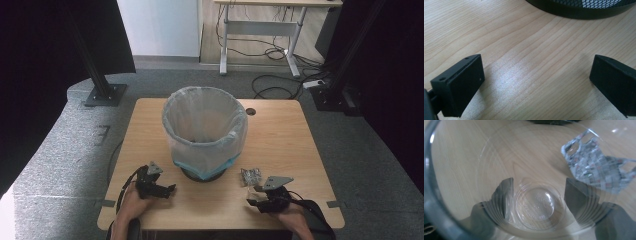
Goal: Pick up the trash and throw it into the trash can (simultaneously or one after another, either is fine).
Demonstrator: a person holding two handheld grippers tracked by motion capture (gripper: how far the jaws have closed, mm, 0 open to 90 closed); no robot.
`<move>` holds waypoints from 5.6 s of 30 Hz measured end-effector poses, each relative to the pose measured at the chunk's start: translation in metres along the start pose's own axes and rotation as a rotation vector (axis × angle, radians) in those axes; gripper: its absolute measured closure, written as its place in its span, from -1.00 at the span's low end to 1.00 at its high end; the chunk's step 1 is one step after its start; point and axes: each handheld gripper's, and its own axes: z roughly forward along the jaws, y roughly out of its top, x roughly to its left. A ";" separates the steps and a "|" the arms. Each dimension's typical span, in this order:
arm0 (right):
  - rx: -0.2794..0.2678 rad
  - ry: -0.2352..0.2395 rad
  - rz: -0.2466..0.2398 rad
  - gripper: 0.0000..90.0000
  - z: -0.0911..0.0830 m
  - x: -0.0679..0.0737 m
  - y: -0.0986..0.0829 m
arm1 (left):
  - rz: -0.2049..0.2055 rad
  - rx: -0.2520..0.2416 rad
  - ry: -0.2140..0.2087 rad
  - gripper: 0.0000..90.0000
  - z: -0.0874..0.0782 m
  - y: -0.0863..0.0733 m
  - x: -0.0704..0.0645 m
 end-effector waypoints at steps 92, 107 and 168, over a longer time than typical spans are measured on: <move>-0.003 -0.008 0.084 -0.10 -0.110 -0.045 0.177 | 0.001 0.001 -0.002 -1.00 0.000 0.000 0.000; -0.019 -0.002 0.090 -0.11 -0.121 -0.051 0.208 | 0.001 -0.001 -0.001 -1.00 0.000 0.000 0.000; 0.036 0.019 -0.047 -0.13 -0.037 -0.032 0.335 | 0.001 -0.001 -0.002 -1.00 0.000 0.000 0.000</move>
